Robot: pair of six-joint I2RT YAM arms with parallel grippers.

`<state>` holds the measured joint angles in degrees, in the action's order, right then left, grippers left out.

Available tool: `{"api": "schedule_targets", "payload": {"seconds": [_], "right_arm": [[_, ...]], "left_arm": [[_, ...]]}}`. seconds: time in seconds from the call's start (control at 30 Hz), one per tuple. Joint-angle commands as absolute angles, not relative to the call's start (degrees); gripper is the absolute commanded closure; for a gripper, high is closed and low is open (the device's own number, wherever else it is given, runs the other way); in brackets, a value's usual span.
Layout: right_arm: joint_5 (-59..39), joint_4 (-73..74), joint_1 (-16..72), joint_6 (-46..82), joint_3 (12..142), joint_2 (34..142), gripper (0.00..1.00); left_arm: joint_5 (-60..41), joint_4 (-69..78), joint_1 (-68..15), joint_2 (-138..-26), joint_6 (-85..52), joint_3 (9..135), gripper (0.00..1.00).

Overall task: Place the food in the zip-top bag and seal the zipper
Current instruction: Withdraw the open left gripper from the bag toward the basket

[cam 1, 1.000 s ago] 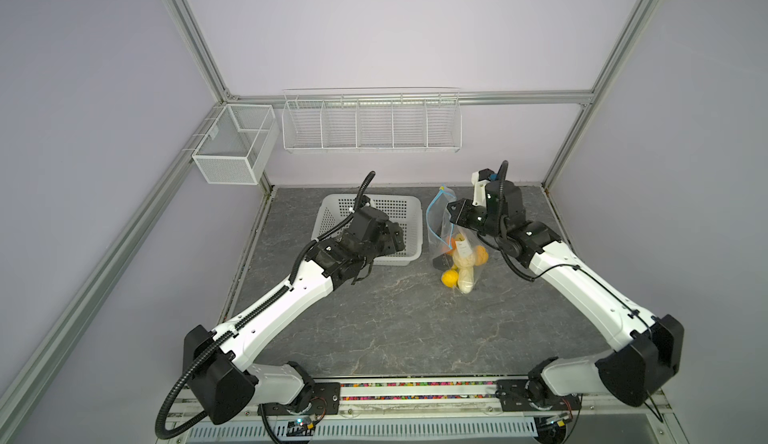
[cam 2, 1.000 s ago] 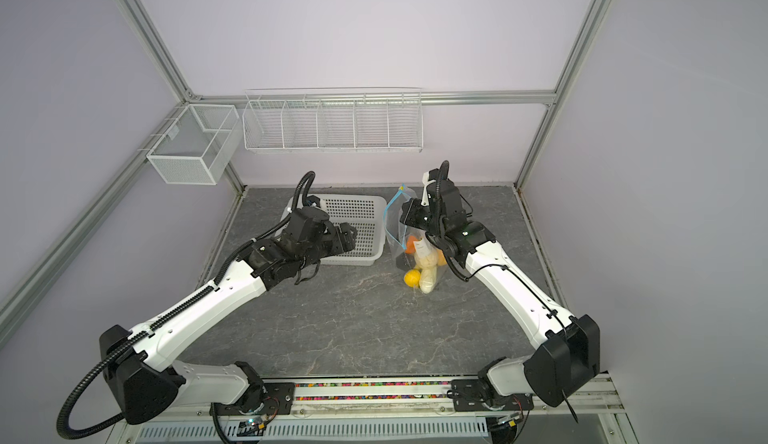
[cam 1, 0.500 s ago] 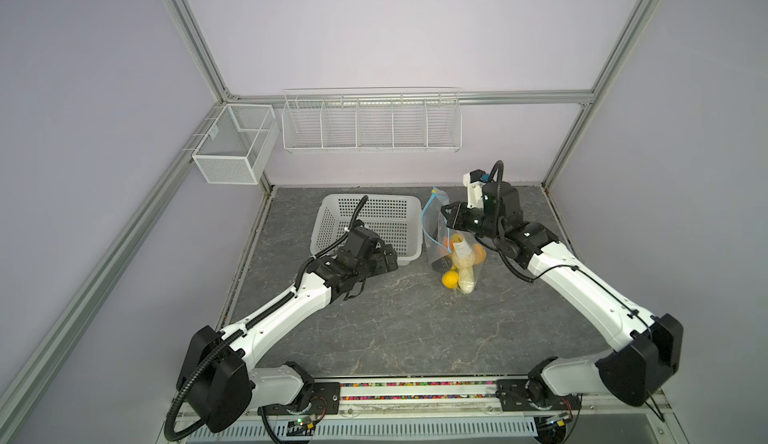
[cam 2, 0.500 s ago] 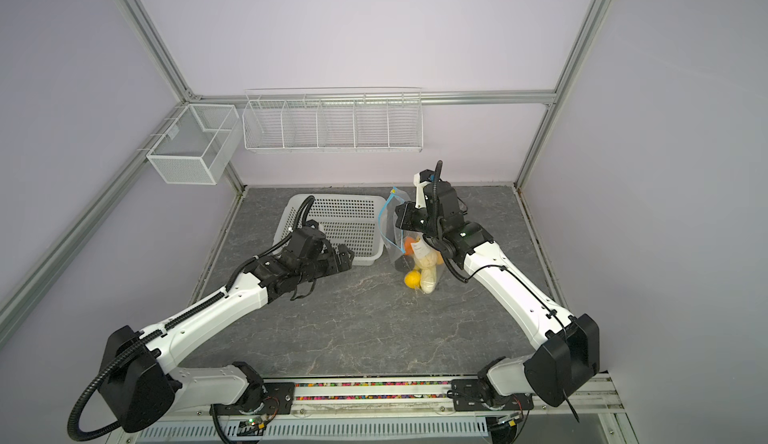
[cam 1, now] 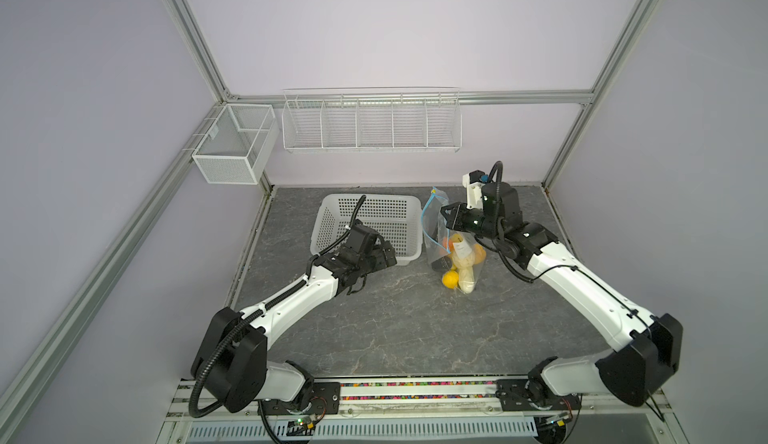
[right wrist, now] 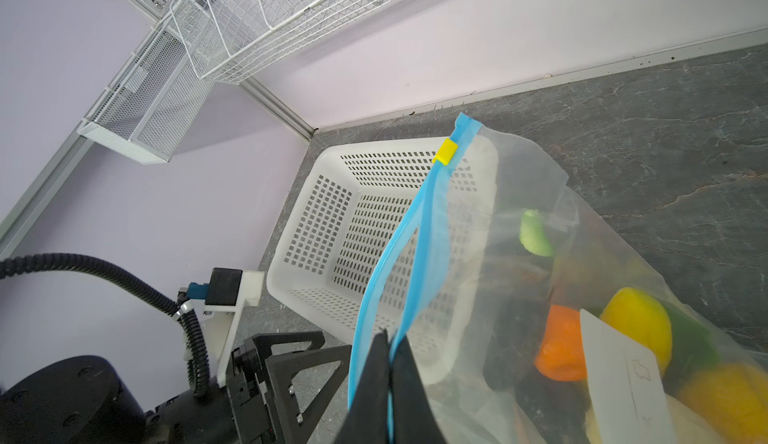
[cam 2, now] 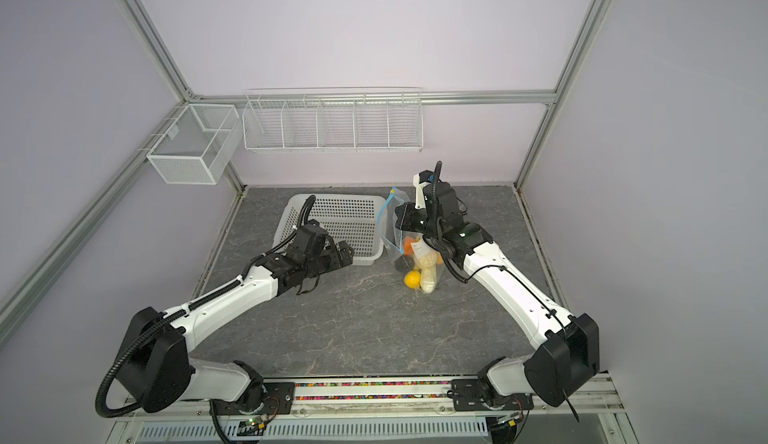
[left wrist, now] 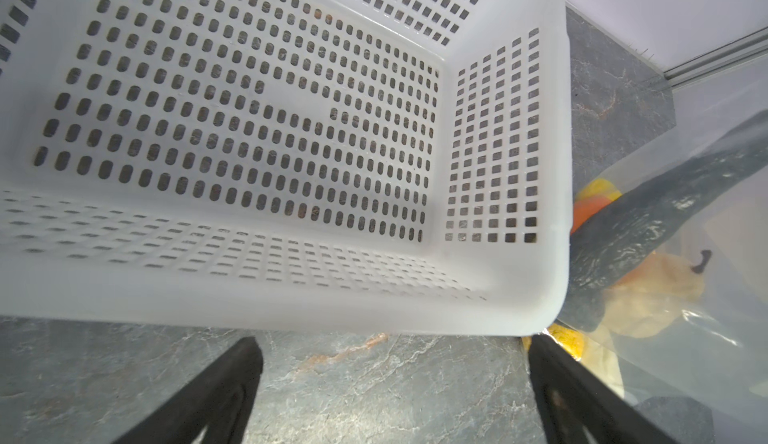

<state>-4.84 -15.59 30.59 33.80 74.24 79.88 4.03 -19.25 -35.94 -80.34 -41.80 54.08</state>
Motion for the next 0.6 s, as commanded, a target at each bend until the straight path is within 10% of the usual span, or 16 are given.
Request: {"api": "schedule_targets", "payload": {"seconds": [0.0,0.57], "right_arm": [[-5.78,-13.88,30.85,33.22,73.13,78.33,0.94],[-5.80,-12.31,31.20,34.67,70.08,76.42,0.93]], "left_arm": [[4.71,-18.20,-35.34,-82.01,-42.75,54.32,0.00],[3.29,-11.41,-32.87,-89.17,-42.90,58.09,0.09]]}}
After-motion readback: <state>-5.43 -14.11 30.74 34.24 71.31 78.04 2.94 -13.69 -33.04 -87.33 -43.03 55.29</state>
